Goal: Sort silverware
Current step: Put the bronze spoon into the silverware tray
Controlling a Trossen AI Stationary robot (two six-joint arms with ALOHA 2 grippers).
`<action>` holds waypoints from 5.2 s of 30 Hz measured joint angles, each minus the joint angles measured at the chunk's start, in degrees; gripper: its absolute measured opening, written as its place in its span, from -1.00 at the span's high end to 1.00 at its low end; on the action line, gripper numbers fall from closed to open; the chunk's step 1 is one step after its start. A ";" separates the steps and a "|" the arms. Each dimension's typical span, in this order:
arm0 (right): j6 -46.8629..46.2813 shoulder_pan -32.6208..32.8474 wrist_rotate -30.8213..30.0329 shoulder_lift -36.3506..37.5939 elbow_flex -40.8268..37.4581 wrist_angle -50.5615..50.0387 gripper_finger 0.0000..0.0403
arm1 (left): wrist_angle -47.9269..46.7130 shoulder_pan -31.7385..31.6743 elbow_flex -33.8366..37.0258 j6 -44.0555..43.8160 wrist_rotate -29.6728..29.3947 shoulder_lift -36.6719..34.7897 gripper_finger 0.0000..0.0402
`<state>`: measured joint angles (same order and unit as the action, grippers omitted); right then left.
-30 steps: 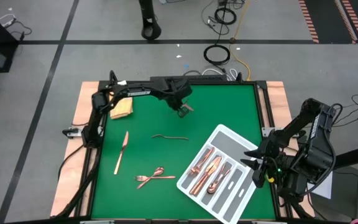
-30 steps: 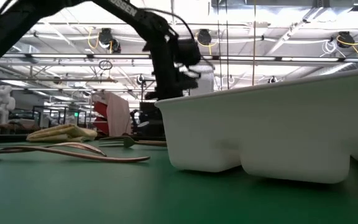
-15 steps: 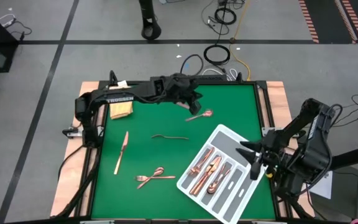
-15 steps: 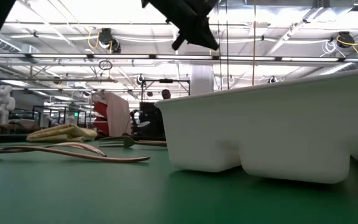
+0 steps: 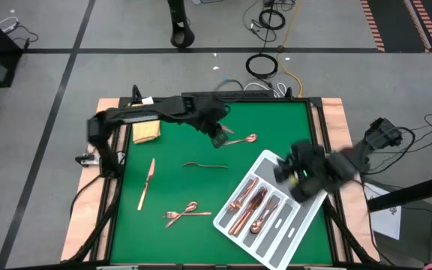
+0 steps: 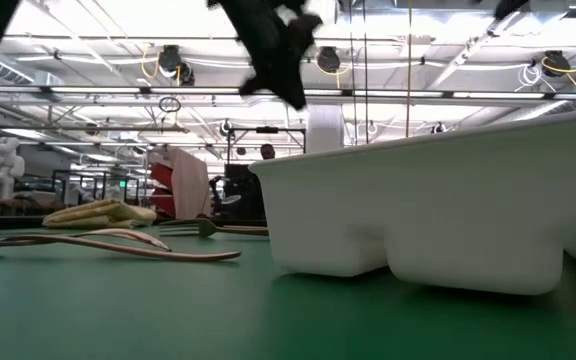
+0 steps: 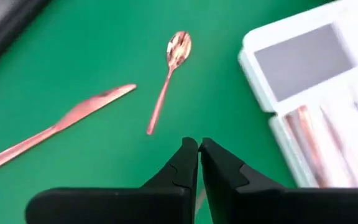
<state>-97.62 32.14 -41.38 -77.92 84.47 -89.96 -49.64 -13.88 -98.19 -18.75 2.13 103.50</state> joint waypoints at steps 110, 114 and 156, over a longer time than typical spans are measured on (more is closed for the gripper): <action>95.65 -53.94 37.95 -48.21 14.32 28.86 1.00 | -27.31 5.02 2.03 8.71 -22.08 -23.97 0.84; 90.12 -53.98 38.41 -46.50 17.92 25.46 1.00 | -27.39 5.46 2.03 8.71 -21.72 -23.97 0.84; -32.99 6.41 15.84 -16.82 -8.73 32.57 1.00 | -22.86 13.21 2.03 4.96 -20.74 -24.28 0.84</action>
<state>-130.62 38.55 -25.54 -94.73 75.74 -57.38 -72.50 -0.67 -96.16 -13.79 -18.61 79.22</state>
